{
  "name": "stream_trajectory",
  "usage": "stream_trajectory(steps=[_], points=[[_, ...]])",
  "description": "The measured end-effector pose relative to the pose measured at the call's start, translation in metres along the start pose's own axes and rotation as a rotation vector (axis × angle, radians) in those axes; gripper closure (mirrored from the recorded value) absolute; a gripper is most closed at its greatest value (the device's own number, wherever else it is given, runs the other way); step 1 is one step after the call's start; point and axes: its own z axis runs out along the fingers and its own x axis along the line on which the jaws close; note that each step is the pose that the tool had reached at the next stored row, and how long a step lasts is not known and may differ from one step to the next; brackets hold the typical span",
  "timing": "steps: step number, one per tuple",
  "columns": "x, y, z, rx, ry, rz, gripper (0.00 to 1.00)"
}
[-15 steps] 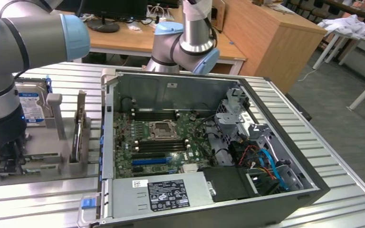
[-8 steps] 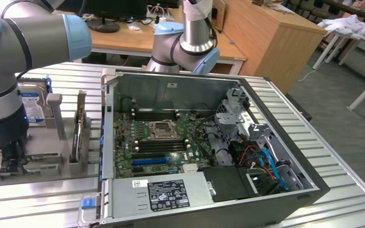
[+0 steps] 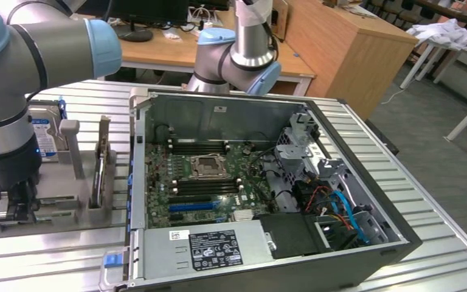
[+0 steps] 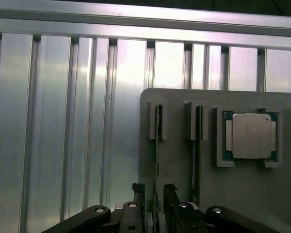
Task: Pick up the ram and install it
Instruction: 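Pick up the ram and move it above insertion slot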
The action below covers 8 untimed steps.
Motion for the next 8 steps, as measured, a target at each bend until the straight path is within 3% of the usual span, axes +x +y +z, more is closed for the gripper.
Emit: stream_trajectory(steps=[8], points=[[0.0001,-0.0015,-0.0002,-0.0002,0.0002,0.0,0.7]])
